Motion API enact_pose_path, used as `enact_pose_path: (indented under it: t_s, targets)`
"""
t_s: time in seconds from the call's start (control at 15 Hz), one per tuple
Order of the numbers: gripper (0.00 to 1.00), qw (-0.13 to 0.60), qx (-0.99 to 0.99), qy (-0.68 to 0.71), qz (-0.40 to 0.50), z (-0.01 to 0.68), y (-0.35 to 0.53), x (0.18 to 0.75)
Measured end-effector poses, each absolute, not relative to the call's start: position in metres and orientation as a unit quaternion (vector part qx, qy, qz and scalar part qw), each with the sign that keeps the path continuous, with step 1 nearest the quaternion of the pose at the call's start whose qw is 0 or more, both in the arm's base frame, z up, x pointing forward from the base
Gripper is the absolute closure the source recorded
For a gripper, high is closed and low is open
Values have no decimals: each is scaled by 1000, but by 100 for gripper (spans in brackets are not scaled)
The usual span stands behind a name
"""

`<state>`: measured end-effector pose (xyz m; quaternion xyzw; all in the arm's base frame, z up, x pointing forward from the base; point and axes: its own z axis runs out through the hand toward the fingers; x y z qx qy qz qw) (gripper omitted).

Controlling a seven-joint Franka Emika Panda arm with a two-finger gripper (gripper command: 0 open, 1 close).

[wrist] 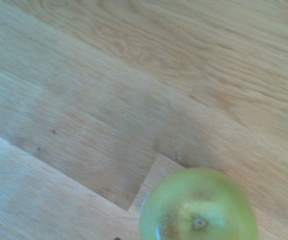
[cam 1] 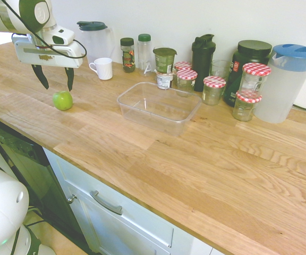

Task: Put the apple into the container

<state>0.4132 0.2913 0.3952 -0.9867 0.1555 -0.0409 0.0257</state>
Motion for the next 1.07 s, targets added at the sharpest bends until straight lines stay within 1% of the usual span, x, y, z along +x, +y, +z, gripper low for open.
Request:
enact_pose_path:
  t_s: [0.33, 0.4, 0.8, 1.07]
  targets:
    - [0, 2, -989, 145, -29, 363, 306, 421]
    - [100, -2, -989, 143, -29, 359, 308, 420]
    - [100, -22, -990, 134, -24, 340, 312, 417]
    - [100, -23, -990, 140, -26, 340, 309, 422]
